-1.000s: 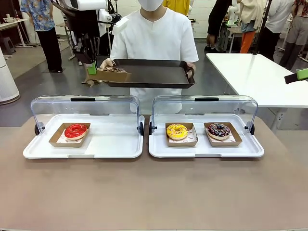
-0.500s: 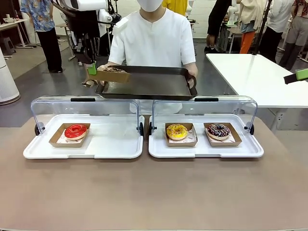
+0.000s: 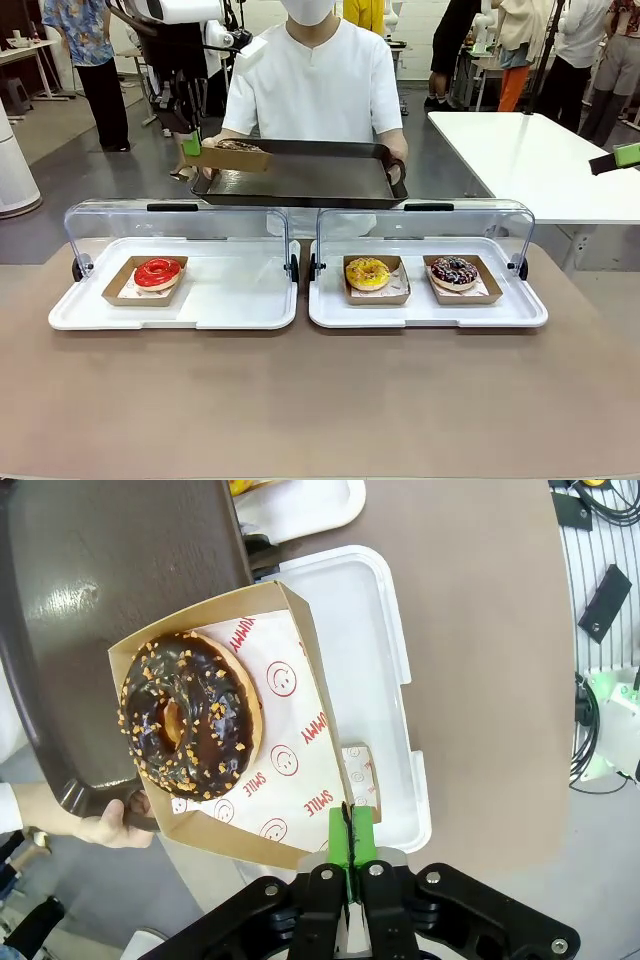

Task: Provide the desired donut to the person.
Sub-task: Place the picked Paper togo box onto the Handle tray extended by the person, then pick up and lift the Paper togo box containing the Donut pointed at by the person.

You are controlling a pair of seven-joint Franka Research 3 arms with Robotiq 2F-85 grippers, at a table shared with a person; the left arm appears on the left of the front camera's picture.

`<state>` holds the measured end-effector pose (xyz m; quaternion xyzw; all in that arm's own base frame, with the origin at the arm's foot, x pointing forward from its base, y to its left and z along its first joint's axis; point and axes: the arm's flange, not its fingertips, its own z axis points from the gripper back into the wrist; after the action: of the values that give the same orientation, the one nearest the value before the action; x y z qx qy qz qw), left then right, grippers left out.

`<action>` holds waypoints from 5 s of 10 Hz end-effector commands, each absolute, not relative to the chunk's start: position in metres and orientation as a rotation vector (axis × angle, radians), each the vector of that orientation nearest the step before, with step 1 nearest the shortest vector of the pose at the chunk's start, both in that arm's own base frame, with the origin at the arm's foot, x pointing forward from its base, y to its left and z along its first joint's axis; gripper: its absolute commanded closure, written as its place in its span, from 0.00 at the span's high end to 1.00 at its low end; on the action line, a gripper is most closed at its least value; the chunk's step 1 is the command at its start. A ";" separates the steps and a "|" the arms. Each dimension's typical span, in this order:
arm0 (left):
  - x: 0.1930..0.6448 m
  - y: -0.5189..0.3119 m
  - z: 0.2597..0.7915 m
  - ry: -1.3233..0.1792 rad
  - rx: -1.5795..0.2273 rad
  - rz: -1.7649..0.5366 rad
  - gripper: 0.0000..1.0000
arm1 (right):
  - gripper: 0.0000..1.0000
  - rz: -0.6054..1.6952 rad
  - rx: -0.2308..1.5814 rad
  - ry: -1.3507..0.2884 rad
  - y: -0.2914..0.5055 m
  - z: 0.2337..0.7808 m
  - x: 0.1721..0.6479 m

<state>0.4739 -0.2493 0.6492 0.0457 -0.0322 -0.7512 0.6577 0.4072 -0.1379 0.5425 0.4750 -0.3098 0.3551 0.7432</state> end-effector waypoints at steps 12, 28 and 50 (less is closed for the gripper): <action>0.579 -0.242 0.577 -0.166 0.087 -1.574 0.01 | 1.00 0.780 1.043 -0.681 -0.138 0.543 0.407; 0.488 -0.207 0.638 -0.113 0.019 -1.686 1.00 | 1.00 0.780 1.043 -0.681 -0.138 0.543 0.407; 0.422 -0.030 0.639 -0.729 -0.457 -1.466 1.00 | 1.00 0.780 1.043 -0.681 -0.138 0.543 0.407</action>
<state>0.4234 -0.0534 0.6525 -0.1358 -0.2343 -0.6742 0.6870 0.4069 -0.1390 0.5423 0.4742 -0.3100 0.3539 0.7441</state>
